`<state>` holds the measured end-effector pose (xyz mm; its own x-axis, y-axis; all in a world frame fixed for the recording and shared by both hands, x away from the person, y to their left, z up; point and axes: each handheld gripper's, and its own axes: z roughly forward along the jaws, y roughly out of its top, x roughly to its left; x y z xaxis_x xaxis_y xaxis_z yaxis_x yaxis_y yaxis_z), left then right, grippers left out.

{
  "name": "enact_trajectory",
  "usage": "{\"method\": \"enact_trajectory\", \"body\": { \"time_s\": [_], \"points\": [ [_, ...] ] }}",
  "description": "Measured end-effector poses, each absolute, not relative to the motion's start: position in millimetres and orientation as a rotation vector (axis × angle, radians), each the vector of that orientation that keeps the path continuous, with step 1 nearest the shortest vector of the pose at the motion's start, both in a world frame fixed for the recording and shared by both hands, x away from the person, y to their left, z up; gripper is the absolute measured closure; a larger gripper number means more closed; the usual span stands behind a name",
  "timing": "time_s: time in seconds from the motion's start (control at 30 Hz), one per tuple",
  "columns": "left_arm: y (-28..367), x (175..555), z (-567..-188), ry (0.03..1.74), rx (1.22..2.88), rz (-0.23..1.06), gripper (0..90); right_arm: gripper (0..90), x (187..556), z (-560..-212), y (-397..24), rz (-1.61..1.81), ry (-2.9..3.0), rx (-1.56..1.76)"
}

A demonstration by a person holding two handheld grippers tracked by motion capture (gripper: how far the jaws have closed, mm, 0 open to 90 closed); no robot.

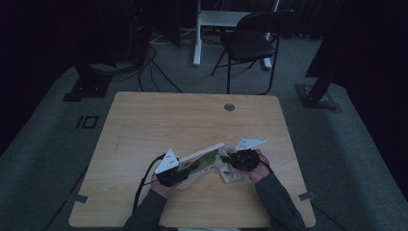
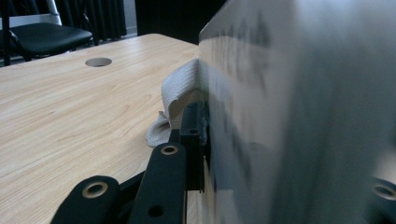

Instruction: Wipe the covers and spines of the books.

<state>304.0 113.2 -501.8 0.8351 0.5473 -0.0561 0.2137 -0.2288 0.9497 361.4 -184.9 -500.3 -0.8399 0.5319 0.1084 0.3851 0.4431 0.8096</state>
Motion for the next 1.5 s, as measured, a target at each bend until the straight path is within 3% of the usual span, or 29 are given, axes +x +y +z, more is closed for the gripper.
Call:
{"method": "enact_trajectory", "body": {
  "time_s": [1.5],
  "points": [
    [104,293,-497,0.551,1.865,0.451,78.0,84.1,344,-448,-198,1.377,2.341,0.765]
  ]
}}
